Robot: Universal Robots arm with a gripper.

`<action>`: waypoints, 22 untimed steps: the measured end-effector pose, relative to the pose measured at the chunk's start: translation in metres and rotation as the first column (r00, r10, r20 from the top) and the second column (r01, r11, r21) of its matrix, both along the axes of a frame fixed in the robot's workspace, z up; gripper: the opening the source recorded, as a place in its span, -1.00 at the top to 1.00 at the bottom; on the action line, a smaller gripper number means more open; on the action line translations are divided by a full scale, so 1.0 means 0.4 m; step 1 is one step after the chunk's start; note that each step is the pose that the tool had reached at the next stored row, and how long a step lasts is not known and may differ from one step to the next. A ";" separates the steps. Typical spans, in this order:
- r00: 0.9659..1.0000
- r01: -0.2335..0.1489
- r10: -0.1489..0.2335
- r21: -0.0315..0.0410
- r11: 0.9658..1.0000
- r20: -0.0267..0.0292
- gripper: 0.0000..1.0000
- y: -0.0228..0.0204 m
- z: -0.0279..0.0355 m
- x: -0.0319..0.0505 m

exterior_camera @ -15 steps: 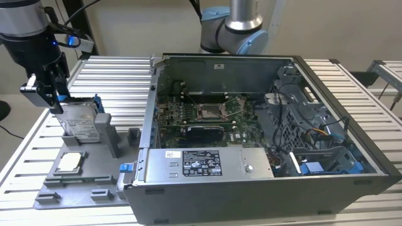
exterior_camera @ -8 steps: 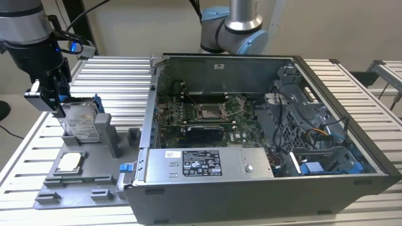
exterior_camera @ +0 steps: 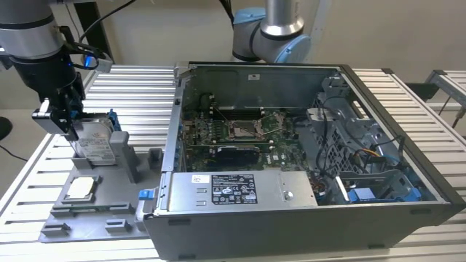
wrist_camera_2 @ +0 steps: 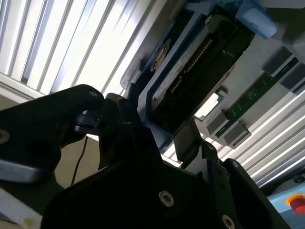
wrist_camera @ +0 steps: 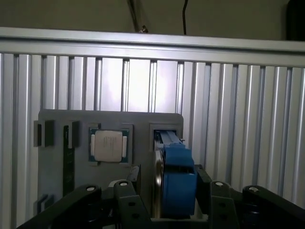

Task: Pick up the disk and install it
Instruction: 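Pick up the disk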

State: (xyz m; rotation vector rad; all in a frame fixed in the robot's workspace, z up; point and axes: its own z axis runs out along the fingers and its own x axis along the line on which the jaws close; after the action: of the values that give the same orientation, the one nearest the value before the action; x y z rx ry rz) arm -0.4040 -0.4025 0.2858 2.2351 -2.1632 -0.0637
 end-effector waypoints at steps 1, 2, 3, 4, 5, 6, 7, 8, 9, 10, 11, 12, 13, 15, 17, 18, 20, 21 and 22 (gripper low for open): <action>1.000 0.000 0.000 0.000 1.000 0.000 -1.00 0.000 0.000 0.000; 1.000 0.000 0.000 0.000 1.000 0.000 -1.00 0.000 0.000 0.000; 1.000 0.000 0.000 0.000 1.000 0.000 -1.00 0.000 0.000 0.000; 1.000 0.000 0.000 0.000 1.000 0.000 -1.00 0.000 0.000 0.000; 1.000 0.000 0.000 0.000 1.000 0.000 -1.00 0.000 0.000 0.000; 1.000 0.000 0.000 0.000 1.000 0.000 -1.00 0.000 0.000 0.000; 1.000 0.000 0.000 0.000 1.000 0.000 1.00 0.000 0.000 0.000; 1.000 0.000 0.000 0.000 1.000 0.000 1.00 0.000 0.000 0.000; 1.000 0.000 0.000 0.000 1.000 0.000 1.00 0.000 0.000 0.000; 1.000 0.000 0.000 0.000 1.000 0.000 1.00 0.000 -0.001 0.000; 1.000 0.000 0.000 0.000 1.000 0.000 1.00 0.000 0.000 0.000; 1.000 0.000 0.000 0.000 1.000 0.000 1.00 0.000 0.000 0.000; 1.000 0.000 0.000 0.000 1.000 0.000 1.00 0.000 -0.001 0.000; 1.000 0.000 0.000 0.000 1.000 0.000 1.00 0.000 -0.001 0.000; 1.000 0.000 0.000 0.000 1.000 0.000 1.00 0.000 -0.001 0.000; 1.000 0.000 0.000 0.000 1.000 0.000 1.00 0.000 -0.001 0.000; 1.000 -0.001 0.001 0.000 1.000 0.009 1.00 0.000 -0.001 0.000; 1.000 -0.001 0.001 0.000 1.000 0.019 1.00 0.000 -0.001 0.000; 1.000 -0.002 0.002 0.000 1.000 0.029 1.00 0.000 -0.001 0.000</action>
State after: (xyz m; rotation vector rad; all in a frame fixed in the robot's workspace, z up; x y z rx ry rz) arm -0.4041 -0.4025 0.2853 2.2517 -2.1756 -0.0306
